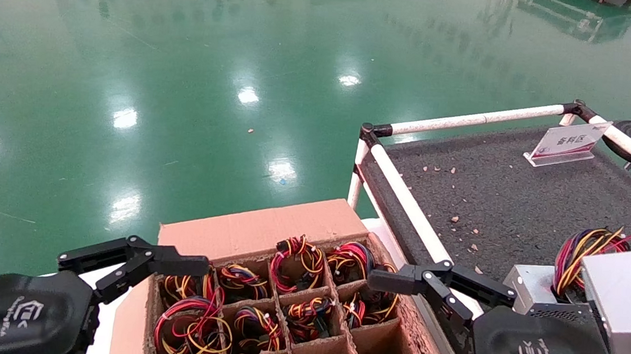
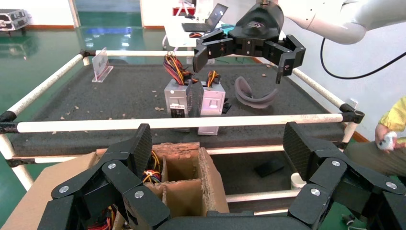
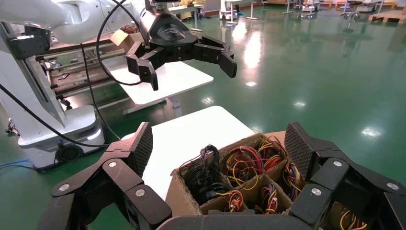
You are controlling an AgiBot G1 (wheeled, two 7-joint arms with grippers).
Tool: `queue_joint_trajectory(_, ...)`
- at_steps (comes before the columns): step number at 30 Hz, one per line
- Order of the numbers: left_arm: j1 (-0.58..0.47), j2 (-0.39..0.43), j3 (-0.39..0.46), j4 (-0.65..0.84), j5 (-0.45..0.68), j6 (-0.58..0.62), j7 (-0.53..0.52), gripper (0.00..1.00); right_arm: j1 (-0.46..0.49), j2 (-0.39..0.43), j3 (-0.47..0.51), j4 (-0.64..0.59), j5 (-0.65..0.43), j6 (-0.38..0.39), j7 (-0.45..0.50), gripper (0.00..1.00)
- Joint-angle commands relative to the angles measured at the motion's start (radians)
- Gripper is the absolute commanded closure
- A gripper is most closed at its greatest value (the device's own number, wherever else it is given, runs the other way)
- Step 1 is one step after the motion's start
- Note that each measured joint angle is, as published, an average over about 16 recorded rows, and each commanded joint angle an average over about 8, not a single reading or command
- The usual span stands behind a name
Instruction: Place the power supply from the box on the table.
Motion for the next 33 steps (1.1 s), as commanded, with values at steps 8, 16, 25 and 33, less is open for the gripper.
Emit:
queue_joint_trajectory(8, 0.0, 0.0, 0.0, 0.0, 0.0, 0.0, 0.0, 0.0, 0.0, 0.0, 0.0, 0.0, 0.0, 0.0, 0.0, 0.0)
queue_joint_trajectory(16, 0.0, 0.0, 0.0, 0.0, 0.0, 0.0, 0.0, 0.0, 0.0, 0.0, 0.0, 0.0, 0.0, 0.0, 0.0, 0.0)
queue_joint_trajectory(25, 0.0, 0.0, 0.0, 0.0, 0.0, 0.0, 0.0, 0.96, 0.0, 0.0, 0.0, 0.0, 0.0, 0.0, 0.0, 0.0)
queue_joint_trajectory(33, 0.0, 0.0, 0.0, 0.0, 0.0, 0.0, 0.0, 1.0, 0.0, 0.0, 0.0, 0.0, 0.0, 0.0, 0.0, 0.0)
